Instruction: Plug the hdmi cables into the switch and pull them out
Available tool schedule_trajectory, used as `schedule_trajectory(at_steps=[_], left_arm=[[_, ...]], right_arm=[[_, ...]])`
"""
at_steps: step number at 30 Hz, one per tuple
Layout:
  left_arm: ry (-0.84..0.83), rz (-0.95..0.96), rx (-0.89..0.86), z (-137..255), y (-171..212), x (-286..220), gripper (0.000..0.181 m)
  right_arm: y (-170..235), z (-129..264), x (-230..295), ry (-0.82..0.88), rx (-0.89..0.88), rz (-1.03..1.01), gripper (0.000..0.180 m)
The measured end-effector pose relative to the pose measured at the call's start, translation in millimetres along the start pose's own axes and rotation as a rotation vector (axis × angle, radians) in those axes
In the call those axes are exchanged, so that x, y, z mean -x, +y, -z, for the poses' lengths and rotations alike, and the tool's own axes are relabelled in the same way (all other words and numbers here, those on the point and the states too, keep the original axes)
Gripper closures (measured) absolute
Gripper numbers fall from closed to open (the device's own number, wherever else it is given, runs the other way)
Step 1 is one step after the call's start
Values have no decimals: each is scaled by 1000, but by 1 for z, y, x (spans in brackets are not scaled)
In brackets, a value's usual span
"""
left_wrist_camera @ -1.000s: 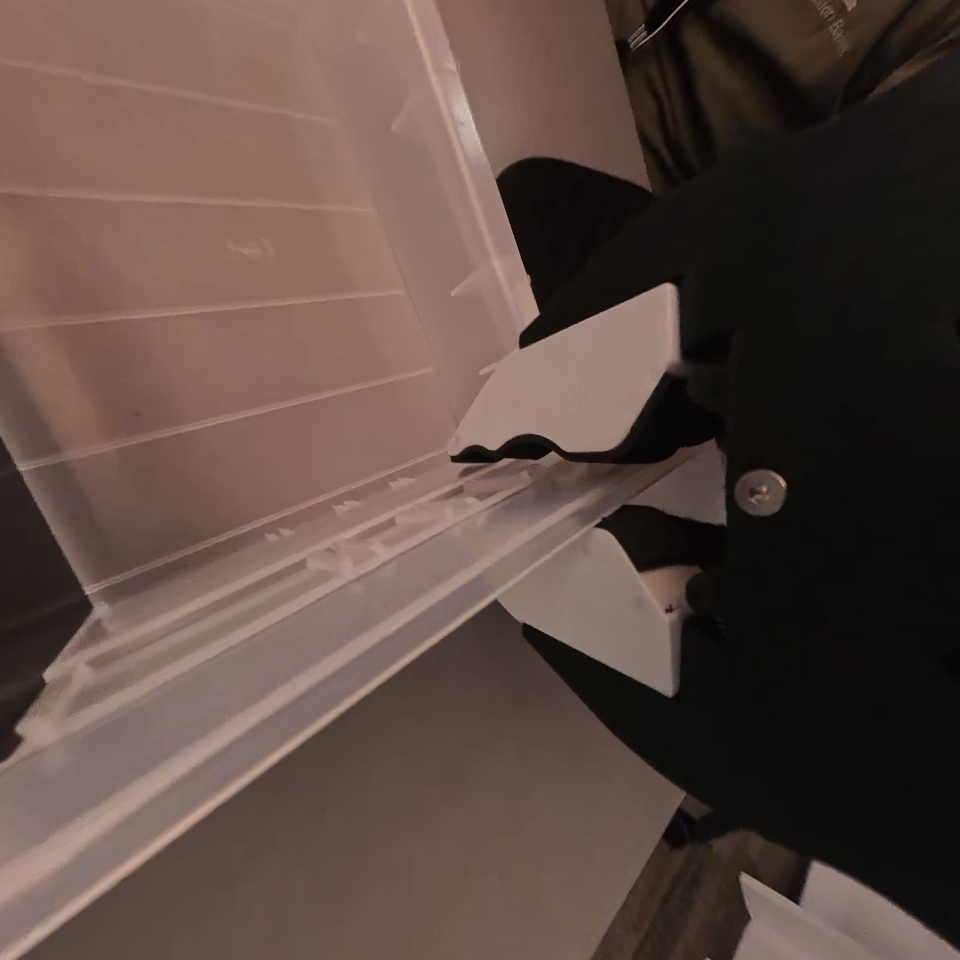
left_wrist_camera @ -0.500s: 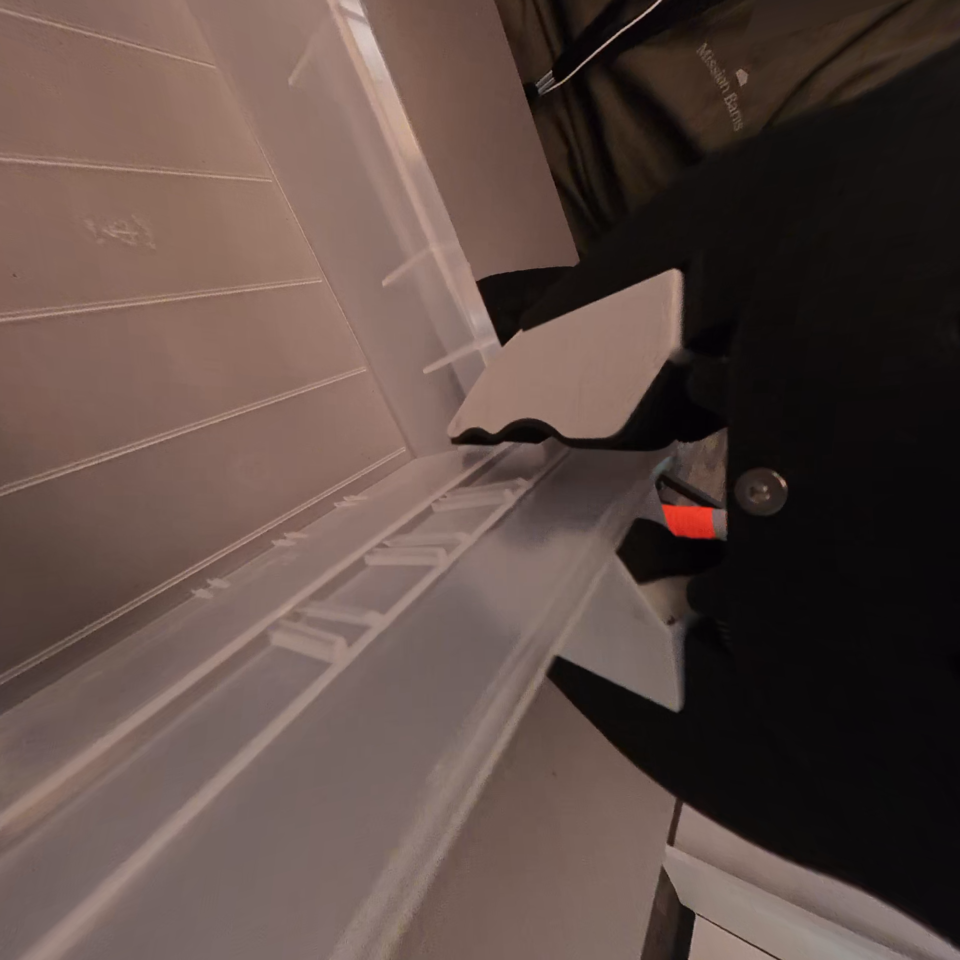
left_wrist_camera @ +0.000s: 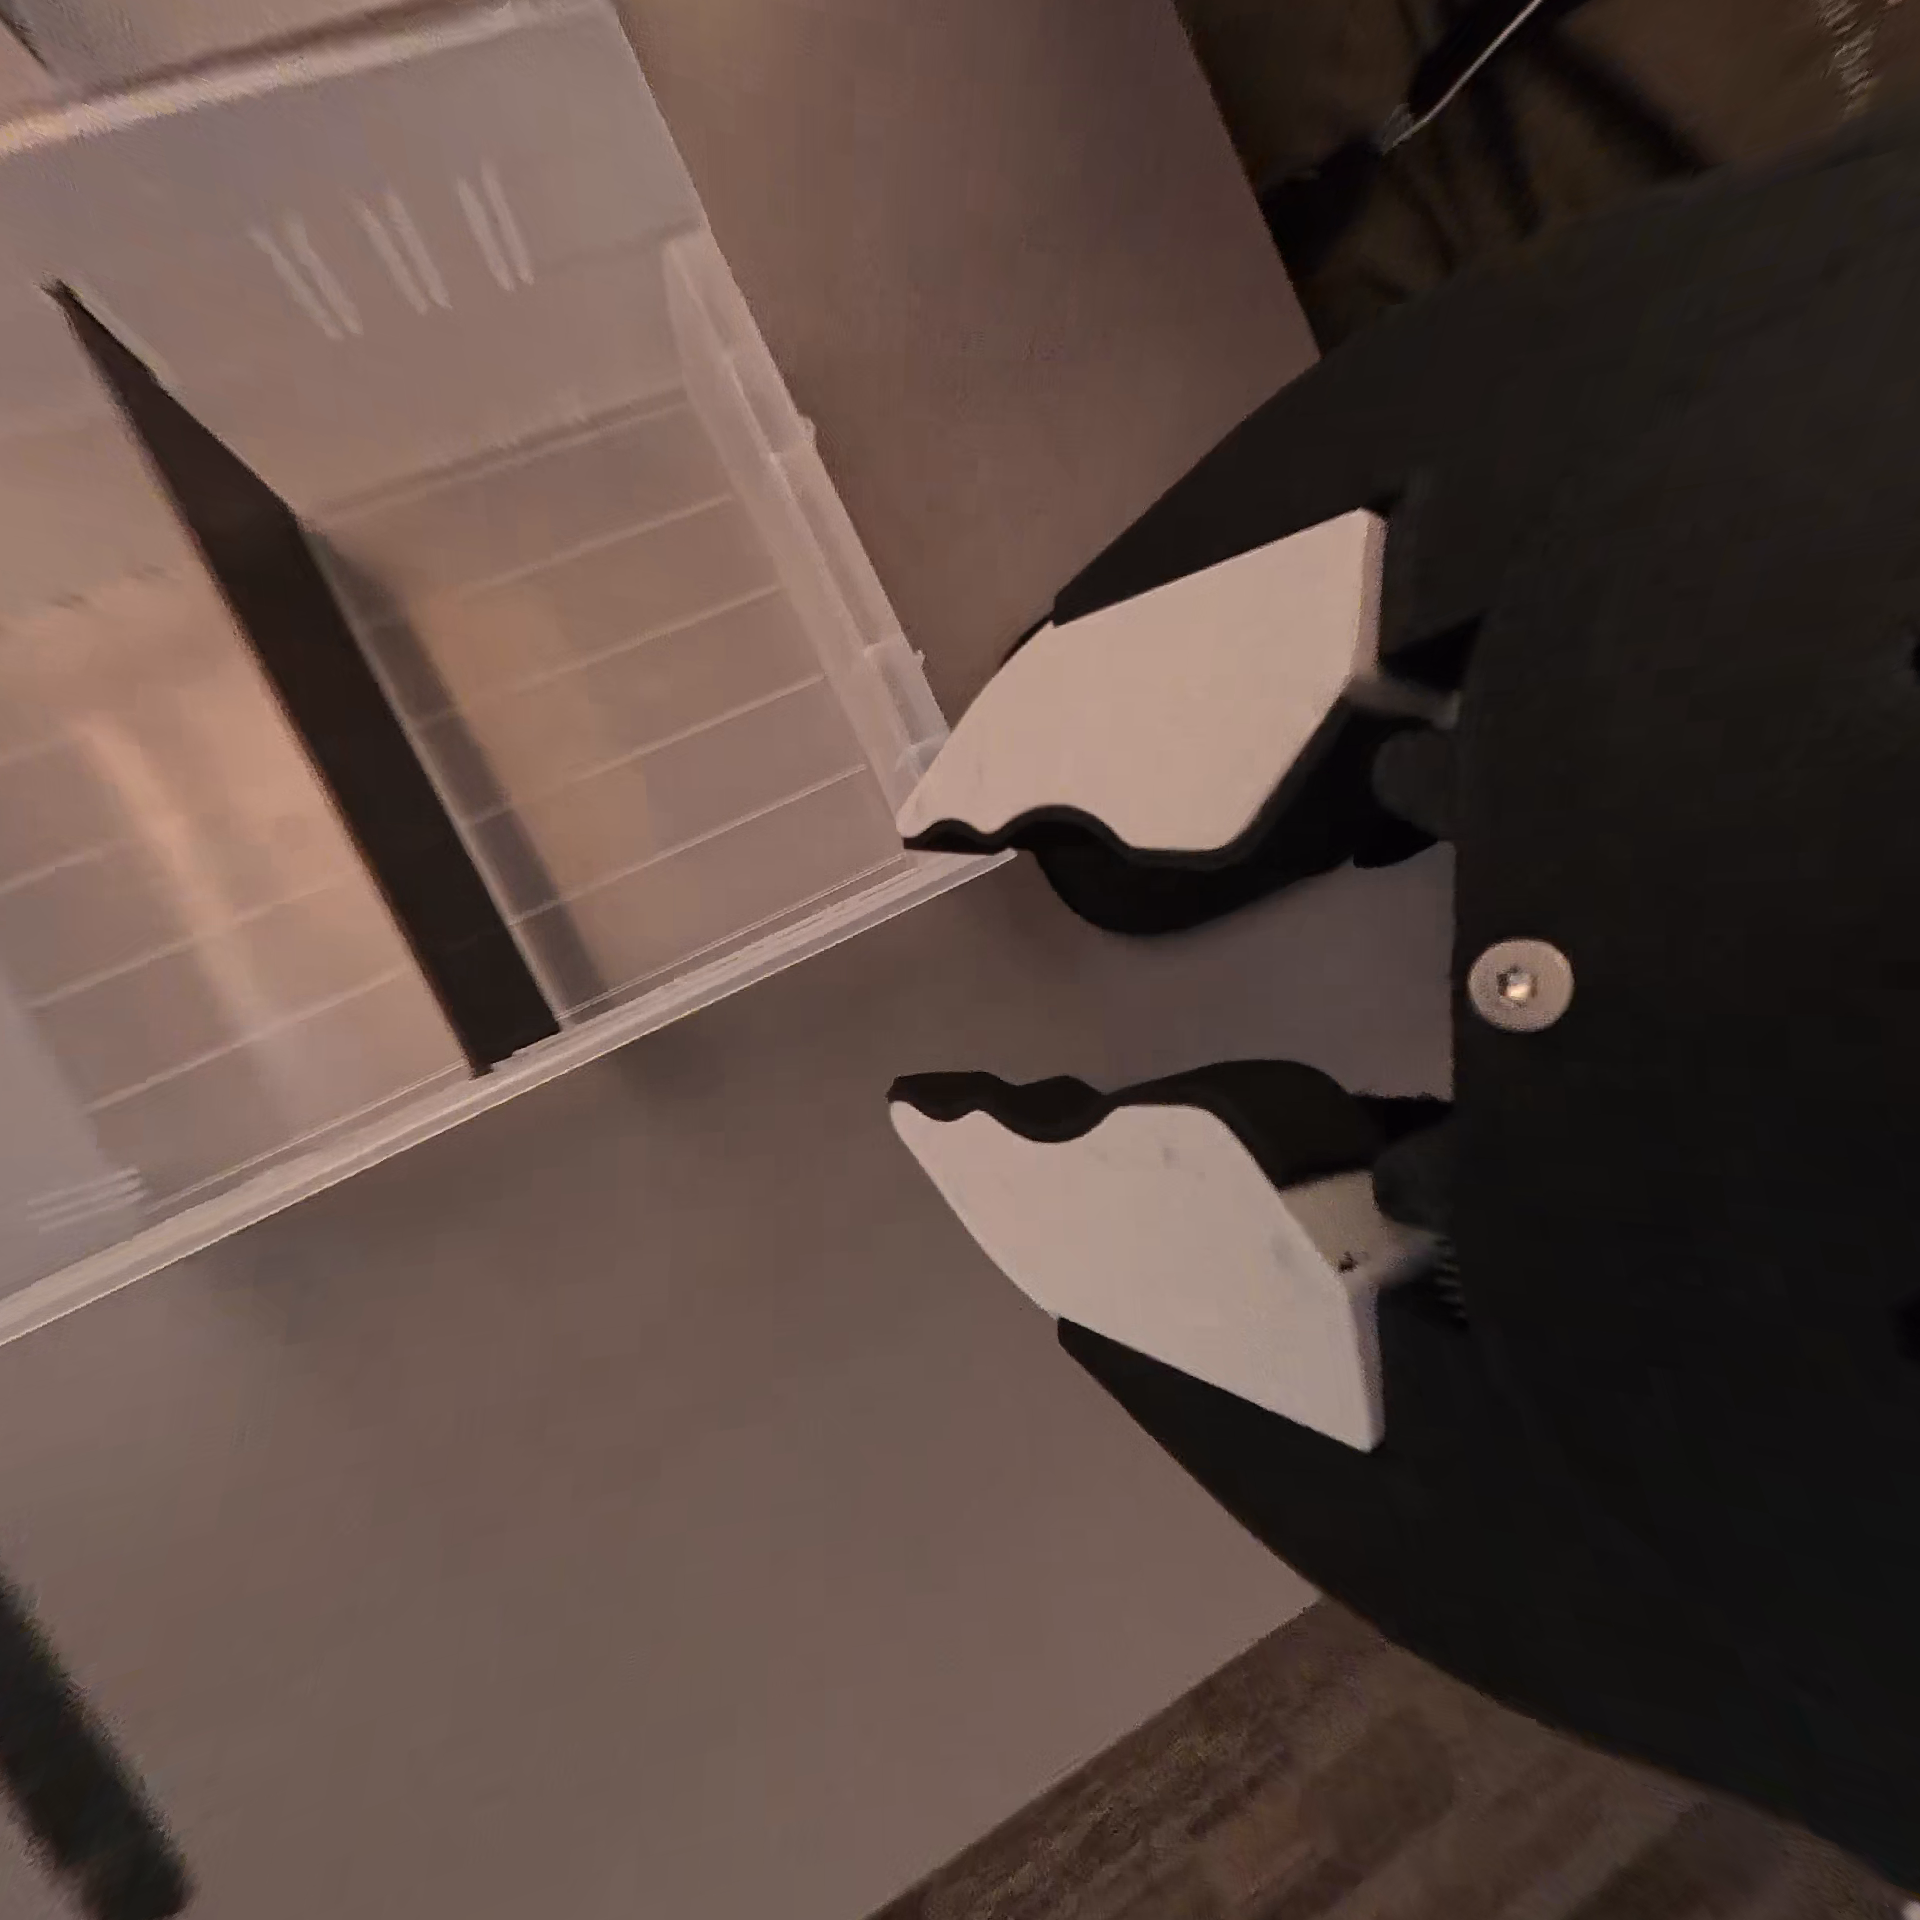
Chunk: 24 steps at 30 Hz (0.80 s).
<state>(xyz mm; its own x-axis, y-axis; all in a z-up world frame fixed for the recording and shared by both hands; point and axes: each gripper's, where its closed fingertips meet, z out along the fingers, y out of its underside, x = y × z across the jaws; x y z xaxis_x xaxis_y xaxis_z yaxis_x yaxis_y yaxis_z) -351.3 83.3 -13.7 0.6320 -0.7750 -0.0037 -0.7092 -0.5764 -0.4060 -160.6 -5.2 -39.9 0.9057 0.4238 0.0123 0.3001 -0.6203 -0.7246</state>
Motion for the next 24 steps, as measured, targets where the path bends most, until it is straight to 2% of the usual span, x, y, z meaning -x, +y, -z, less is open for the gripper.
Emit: schedule_trajectory(at_steps=[3, 5, 9, 14, 15, 18, 24], left_arm=[[-41, 16, -61, 12, -6, 2, 142], [-33, 3, -78, 15, -9, -1, 142], [-23, -34, -83, 15, -11, -8, 142], [-12, -70, -106, 20, -13, -15, 144], [-10, -77, -110, 21, -13, -17, 144], [-6, -98, -121, 23, -15, -22, 146], [-22, -150, -113, 22, -19, -32, 149]], right_arm=[[11, -28, -20, 147, 91, -86, 121], [9, -42, -15, 103, 147, -175, 124], [16, -60, -25, 134, 399, -280, 132], [41, -79, -36, 179, 704, -319, 133], [43, -79, -42, 213, 724, -317, 141], [34, -88, -46, 164, 680, -360, 152], [24, -98, -45, 102, 615, -451, 169]])
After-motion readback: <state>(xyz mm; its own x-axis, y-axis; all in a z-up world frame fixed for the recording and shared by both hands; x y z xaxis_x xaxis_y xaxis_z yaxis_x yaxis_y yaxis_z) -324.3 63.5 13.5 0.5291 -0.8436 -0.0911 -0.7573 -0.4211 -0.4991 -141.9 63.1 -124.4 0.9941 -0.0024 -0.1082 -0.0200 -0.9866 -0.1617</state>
